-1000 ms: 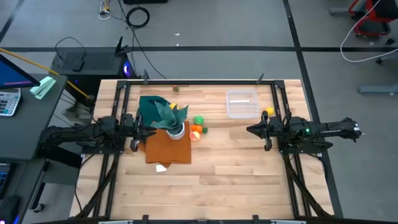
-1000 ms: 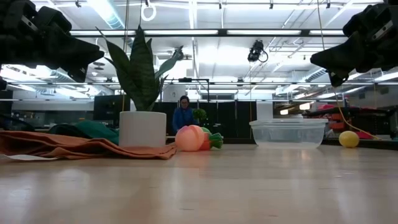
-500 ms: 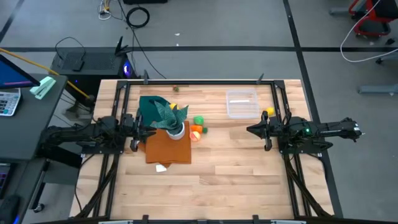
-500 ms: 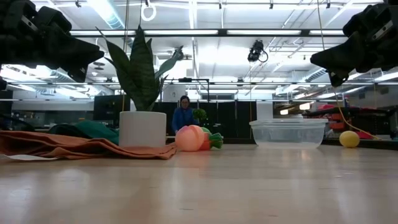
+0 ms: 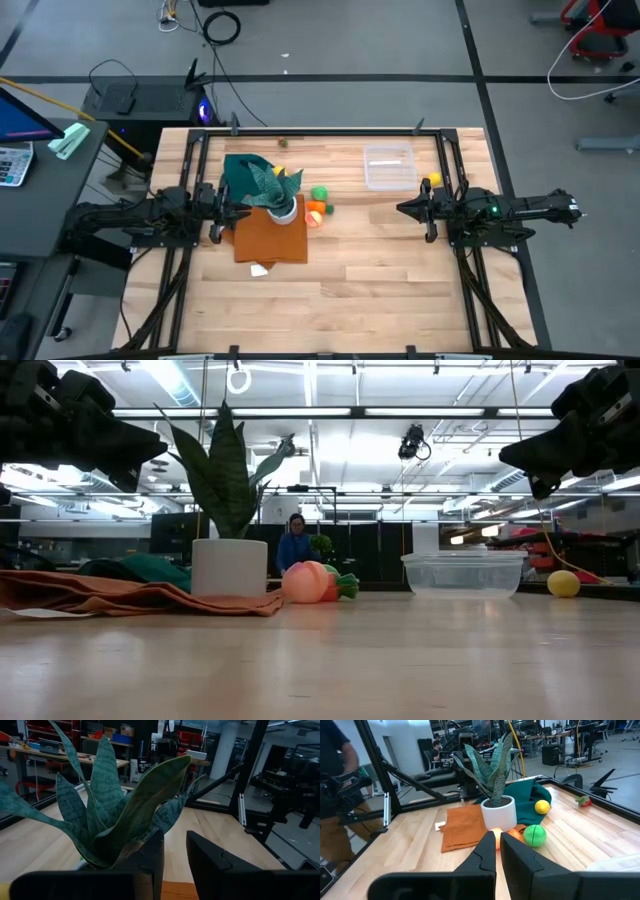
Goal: Pick and placing Produce into tupperware
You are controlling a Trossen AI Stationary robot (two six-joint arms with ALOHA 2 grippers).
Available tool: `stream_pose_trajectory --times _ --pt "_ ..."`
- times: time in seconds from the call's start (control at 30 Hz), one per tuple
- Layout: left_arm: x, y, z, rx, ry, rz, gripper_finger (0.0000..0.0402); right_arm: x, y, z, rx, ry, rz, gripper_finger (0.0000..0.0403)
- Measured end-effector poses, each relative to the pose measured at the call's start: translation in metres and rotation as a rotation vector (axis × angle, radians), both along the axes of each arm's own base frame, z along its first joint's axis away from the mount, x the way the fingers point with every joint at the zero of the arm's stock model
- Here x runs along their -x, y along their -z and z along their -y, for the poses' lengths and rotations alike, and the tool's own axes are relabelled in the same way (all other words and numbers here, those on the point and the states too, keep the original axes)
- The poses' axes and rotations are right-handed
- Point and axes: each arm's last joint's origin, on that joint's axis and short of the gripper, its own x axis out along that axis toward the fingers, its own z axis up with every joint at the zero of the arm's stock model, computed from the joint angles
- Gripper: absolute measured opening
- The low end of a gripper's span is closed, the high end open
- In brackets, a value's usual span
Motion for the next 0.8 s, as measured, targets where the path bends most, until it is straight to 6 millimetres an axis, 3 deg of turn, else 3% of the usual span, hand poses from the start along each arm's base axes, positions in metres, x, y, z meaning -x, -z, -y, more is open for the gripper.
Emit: stream_pose_trajectory --times 0.8 --pt "0.0000 0.0000 0.0000 0.000 0.000 0.000 0.0090 0.0000 0.0000 0.0000 0.000 0.000 0.000 0.0001"
